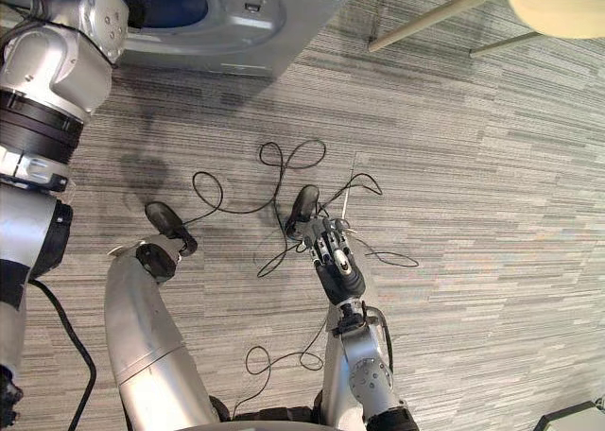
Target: Pick up the laundry basket with both hands and put the clothes into the washing machine.
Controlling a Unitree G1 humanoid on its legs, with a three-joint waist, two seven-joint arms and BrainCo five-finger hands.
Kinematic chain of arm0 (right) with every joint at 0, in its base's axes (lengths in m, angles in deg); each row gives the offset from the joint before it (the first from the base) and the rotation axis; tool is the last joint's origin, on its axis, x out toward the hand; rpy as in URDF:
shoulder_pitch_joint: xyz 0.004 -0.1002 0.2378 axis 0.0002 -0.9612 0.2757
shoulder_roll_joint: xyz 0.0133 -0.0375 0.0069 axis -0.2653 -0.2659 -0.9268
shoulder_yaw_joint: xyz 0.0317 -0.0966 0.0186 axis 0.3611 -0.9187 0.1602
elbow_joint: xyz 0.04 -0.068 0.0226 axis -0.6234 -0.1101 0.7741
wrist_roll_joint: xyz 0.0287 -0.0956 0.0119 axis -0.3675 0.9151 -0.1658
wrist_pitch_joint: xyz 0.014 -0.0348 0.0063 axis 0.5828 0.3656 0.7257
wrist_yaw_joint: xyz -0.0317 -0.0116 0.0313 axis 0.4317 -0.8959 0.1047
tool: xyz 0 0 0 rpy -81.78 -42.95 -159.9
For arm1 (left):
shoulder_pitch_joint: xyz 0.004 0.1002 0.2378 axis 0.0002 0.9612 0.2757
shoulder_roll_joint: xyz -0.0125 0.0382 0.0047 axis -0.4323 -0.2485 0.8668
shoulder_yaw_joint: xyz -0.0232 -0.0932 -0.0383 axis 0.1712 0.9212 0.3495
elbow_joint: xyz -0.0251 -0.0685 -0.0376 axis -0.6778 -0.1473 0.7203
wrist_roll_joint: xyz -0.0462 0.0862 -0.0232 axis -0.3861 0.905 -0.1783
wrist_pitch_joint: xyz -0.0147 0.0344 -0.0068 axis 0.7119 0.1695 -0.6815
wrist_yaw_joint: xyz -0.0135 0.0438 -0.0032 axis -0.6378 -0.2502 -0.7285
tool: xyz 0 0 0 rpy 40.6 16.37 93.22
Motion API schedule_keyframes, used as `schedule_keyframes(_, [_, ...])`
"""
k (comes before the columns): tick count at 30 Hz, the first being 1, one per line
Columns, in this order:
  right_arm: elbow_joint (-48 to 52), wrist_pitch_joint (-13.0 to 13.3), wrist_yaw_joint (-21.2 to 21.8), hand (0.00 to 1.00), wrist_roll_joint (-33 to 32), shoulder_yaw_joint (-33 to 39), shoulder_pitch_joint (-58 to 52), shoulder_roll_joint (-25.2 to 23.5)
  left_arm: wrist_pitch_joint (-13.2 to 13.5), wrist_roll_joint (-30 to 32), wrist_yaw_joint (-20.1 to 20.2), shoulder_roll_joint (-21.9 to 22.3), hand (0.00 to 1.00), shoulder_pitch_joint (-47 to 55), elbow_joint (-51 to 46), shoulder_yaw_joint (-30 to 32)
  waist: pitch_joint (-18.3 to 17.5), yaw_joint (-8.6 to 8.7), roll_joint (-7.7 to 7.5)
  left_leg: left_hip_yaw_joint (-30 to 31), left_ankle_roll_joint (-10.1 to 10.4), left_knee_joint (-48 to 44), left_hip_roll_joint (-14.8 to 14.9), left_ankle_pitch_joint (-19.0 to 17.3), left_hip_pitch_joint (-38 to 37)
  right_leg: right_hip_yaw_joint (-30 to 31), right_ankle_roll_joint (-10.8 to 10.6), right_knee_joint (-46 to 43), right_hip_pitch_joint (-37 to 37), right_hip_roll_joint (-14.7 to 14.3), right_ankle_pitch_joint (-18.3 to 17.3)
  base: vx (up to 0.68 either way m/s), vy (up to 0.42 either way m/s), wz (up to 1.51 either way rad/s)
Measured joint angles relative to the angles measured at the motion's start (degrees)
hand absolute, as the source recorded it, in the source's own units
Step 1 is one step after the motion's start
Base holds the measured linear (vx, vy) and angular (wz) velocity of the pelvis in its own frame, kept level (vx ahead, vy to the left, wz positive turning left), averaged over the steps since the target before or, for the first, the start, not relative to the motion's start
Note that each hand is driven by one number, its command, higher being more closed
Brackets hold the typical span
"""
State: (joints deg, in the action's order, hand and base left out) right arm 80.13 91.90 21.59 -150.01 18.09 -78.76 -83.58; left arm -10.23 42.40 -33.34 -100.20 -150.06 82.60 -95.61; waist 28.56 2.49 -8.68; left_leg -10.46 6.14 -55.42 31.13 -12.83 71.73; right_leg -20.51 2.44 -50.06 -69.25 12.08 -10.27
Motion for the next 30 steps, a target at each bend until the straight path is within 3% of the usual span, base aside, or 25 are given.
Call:
schedule_keyframes(1, [0.0, 0.1, 0.0, 0.00, 0.0, 0.0, 0.0, 0.0, -0.4, -3.6, 0.0, 0.5, 0.00, -1.0, 0.0, 1.4, 0.0, 0.09, 0.00, -0.2, -0.1, 0.3, 0.0, 0.1, 0.0, -0.1, 0.0, 0.4, 0.0, 0.0, 0.2, -0.03, -0.009, -0.02])
schedule_keyframes(3, [0.0, 0.1, -0.1, 0.00, 0.2, 0.0, 0.0, 0.0, -0.1, -18.9, -0.3, 1.3, 0.00, -6.1, 0.1, 3.7, 0.0, 0.09, 0.00, -0.6, -0.3, 1.3, -0.2, 0.7, 0.1, -0.2, 0.0, 1.5, 0.0, 0.0, 0.9, 0.00, 0.000, 0.00])
schedule_keyframes(5, [0.1, 0.1, -0.2, 0.00, 0.6, -0.1, 0.0, 0.0, 1.1, -29.1, -1.1, 1.3, 0.00, -6.7, 0.7, 3.6, 0.0, 0.07, 0.00, -0.8, -0.3, 1.2, -0.1, 0.7, 0.1, -0.3, 0.0, 2.2, 0.0, -0.2, 1.2, 0.00, 0.004, -0.05])
schedule_keyframes(7, [0.1, -0.1, -0.5, 0.00, 1.9, -0.1, 0.1, 0.0, 1.9, -37.7, -1.9, 1.3, 0.00, -7.2, 0.8, 3.7, 0.0, -0.03, 0.00, -1.0, -0.4, 1.3, -0.2, 0.8, 0.1, -0.5, 0.1, 2.3, 0.0, -0.3, 1.4, 0.01, 0.004, -0.06])
schedule_keyframes(9, [0.0, -0.1, -0.8, 0.00, 2.2, -0.1, 0.1, 0.0, 2.0, -38.8, -2.4, 1.2, 0.00, -7.4, 1.3, 3.7, 0.0, -0.06, 0.00, -1.2, -0.4, 1.3, -0.1, 0.8, -0.1, -0.4, 0.1, 2.3, 0.1, -0.3, 1.4, 0.00, -0.004, -0.02])
schedule_keyframes(12, [-0.4, -0.1, -1.5, 0.00, 2.2, -0.1, 0.6, -0.1, 1.6, -33.6, -2.4, -0.4, 0.00, -7.0, 4.7, 5.7, 0.0, -0.06, 0.00, -1.9, -0.4, 1.1, 0.4, 0.8, -1.1, 0.1, 0.3, 2.4, 0.4, -0.6, 1.5, -0.02, -0.019, -0.08])
schedule_keyframes(18, [-2.5, -0.2, -1.4, 0.00, 2.2, 0.1, 1.2, -0.3, -1.1, -6.2, 4.1, -4.7, 0.00, 6.7, 5.7, 13.1, -0.8, -0.21, 0.27, -3.0, 0.0, 2.5, 1.9, 1.0, -4.0, 0.5, 0.4, 4.4, 2.5, -2.4, 2.6, -0.03, -0.032, -0.13])
schedule_keyframes(23, [-2.6, -0.4, -1.5, 0.00, 2.2, 0.4, 1.2, -0.5, -2.5, -4.5, 8.8, -0.1, 0.00, 22.8, 7.5, 21.6, -0.8, -0.28, 0.29, -3.5, -0.1, 3.2, 1.8, 1.5, -4.3, 0.5, 0.6, 5.4, 2.7, -2.5, 3.4, -0.01, -0.008, -0.02])
schedule_keyframes(28, [-3.6, -0.9, -1.7, 0.00, 2.2, 1.8, 1.2, -0.4, -2.5, 1.3, 11.1, 6.1, 0.00, 35.5, 7.1, 21.4, -0.7, -1.09, 0.39, -3.9, 0.0, 4.2, 1.2, 1.6, -7.0, 0.5, 0.6, 5.9, 5.1, -2.2, 3.4, 0.02, -0.003, 0.07])
schedule_keyframes(30, [-4.7, -0.8, -2.3, 0.00, 2.2, 2.4, 1.2, -0.1, -2.2, 1.9, 10.9, 10.6, 0.00, 41.0, 5.6, 24.4, -0.7, -1.23, 0.58, -4.0, 0.1, 5.5, 0.4, 2.1, -8.8, 0.4, 0.5, 6.7, 6.8, -1.9, 3.4, 0.00, 0.009, 0.14])
